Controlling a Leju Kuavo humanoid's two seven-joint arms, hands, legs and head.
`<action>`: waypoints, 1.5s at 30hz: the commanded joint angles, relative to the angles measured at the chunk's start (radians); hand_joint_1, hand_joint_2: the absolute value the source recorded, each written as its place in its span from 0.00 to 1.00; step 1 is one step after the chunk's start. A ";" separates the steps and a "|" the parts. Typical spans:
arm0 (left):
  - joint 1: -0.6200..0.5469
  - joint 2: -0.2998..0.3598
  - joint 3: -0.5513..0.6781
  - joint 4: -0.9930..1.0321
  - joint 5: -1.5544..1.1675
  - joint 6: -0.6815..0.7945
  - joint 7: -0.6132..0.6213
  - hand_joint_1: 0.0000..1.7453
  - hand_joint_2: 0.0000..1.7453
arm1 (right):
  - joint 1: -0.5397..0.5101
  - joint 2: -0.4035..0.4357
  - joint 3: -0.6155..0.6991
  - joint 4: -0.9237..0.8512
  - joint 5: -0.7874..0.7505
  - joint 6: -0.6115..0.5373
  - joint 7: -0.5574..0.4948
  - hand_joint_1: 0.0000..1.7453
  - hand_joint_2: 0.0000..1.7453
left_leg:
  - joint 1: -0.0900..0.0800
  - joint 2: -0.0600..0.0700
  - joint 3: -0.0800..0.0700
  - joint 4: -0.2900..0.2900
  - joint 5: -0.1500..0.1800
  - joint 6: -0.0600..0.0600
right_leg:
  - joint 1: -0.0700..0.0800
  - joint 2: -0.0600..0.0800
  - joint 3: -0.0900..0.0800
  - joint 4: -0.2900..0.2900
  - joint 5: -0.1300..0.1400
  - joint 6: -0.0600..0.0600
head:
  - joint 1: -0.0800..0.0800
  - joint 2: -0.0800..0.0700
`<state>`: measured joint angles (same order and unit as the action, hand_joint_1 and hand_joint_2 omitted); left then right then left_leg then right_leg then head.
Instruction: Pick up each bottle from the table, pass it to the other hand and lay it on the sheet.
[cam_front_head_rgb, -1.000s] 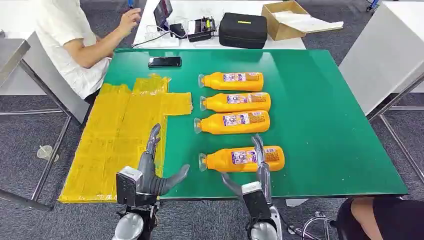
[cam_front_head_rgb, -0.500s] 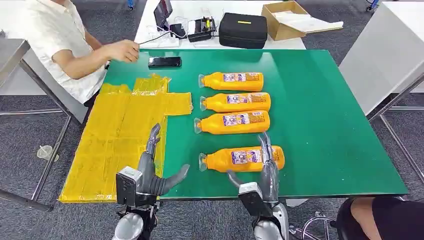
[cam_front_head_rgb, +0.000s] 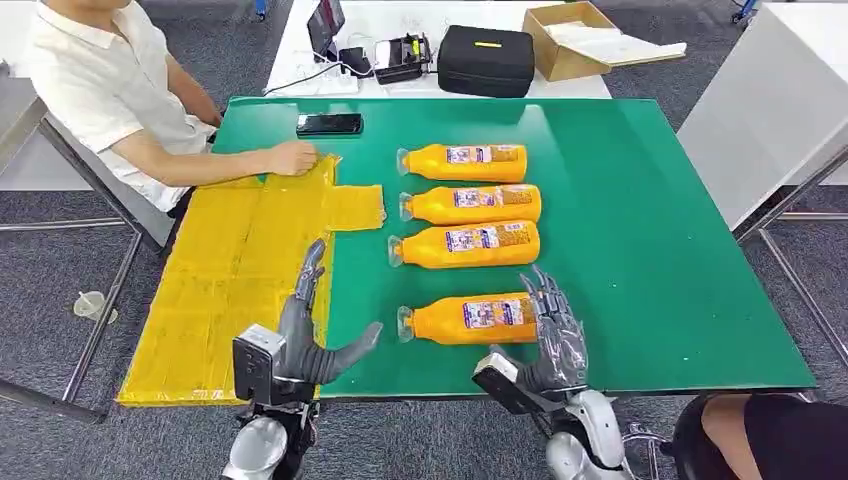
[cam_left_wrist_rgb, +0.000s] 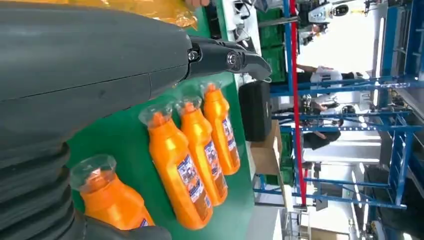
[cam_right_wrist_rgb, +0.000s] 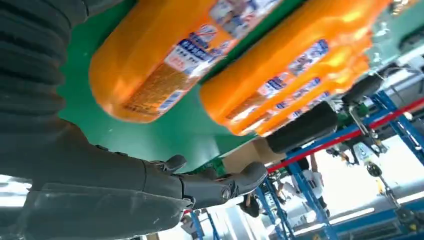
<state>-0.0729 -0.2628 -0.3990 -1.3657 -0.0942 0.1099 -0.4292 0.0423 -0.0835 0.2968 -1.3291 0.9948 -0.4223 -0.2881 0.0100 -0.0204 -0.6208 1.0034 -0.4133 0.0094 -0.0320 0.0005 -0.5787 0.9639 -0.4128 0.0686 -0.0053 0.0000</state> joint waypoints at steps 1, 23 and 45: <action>-0.040 0.024 -0.017 0.046 -0.003 -0.012 0.013 0.00 1.00 | -0.067 -0.108 -0.041 0.066 0.078 0.076 0.052 0.00 1.00 | 0.001 0.002 0.005 0.000 -0.002 0.000 | 0.002 0.000 0.005 -0.001 -0.002 -0.005 | 0.000 0.000; -0.055 0.018 -0.033 0.056 -0.008 -0.028 0.023 0.00 1.00 | -0.209 -0.148 0.074 0.214 0.107 0.197 0.063 0.00 1.00 | 0.001 0.004 0.004 0.000 -0.002 0.000 | 0.002 0.002 0.004 -0.001 -0.001 -0.004 | 0.000 0.000; -0.062 0.025 -0.042 0.075 -0.007 -0.030 0.032 0.00 1.00 | -0.272 -0.199 0.195 0.317 0.031 0.360 0.081 0.00 1.00 | 0.001 0.004 0.007 0.000 -0.003 0.000 | 0.002 0.002 0.007 0.000 -0.002 -0.006 | 0.000 0.000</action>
<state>-0.0929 -0.2632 -0.4177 -1.3584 -0.1019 0.0805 -0.4055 -0.1566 -0.2429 0.3837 -1.1323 1.0441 -0.1137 -0.2186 0.0107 -0.0205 -0.6214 1.0033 -0.4133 0.0094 -0.0314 0.0005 -0.5788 0.9640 -0.4129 0.0685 -0.0053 0.0000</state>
